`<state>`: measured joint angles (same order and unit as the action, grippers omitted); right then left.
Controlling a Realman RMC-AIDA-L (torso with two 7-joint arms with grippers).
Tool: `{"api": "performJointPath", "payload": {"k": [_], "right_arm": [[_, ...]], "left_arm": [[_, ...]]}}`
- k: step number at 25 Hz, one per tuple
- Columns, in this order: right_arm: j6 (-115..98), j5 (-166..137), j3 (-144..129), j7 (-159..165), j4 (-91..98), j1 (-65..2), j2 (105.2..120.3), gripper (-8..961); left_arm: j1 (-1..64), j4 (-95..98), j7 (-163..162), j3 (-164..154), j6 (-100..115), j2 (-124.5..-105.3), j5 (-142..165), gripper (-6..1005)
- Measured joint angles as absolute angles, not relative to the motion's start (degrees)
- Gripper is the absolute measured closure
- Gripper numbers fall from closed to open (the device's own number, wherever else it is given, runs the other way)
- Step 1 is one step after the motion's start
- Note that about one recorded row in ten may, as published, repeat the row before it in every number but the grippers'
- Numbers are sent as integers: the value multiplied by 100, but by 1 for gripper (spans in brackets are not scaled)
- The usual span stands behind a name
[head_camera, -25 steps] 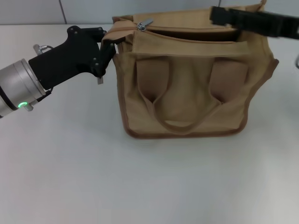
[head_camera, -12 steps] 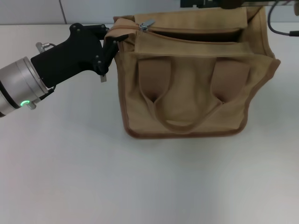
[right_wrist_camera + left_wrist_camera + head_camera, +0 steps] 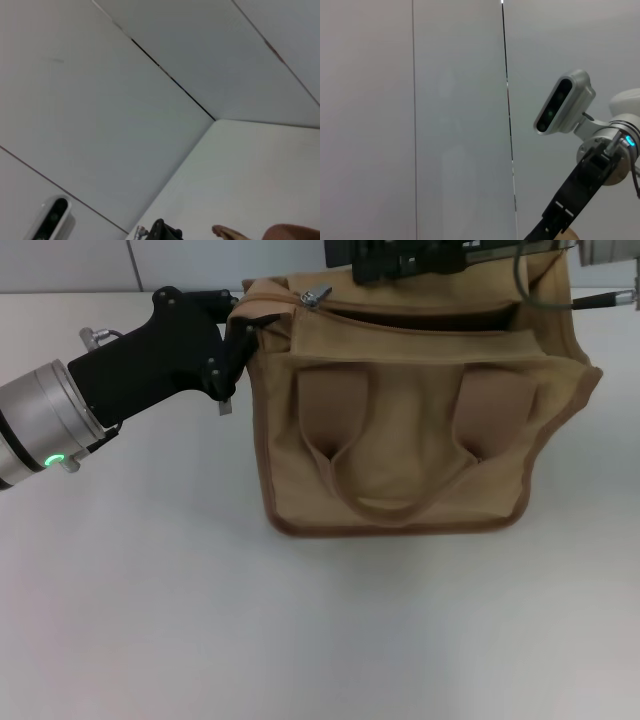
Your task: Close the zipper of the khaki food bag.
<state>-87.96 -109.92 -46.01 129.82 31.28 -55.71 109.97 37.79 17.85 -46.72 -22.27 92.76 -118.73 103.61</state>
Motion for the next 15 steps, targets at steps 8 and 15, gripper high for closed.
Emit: {"api": "performJointPath", "payload": {"k": [8, 15], "right_arm": [[-8572, -10996, -4851, 13114, 2951, -5766, 11023, 129], [-8610, -11003, -4964, 13197, 2868, -5864, 11055, 129]], "left_arm": [[3809, 1784, -4667, -2234, 9281, -11874, 10361, 989], [3817, 1785, -4667, -2236, 9281, -11874, 10362, 990]]}}
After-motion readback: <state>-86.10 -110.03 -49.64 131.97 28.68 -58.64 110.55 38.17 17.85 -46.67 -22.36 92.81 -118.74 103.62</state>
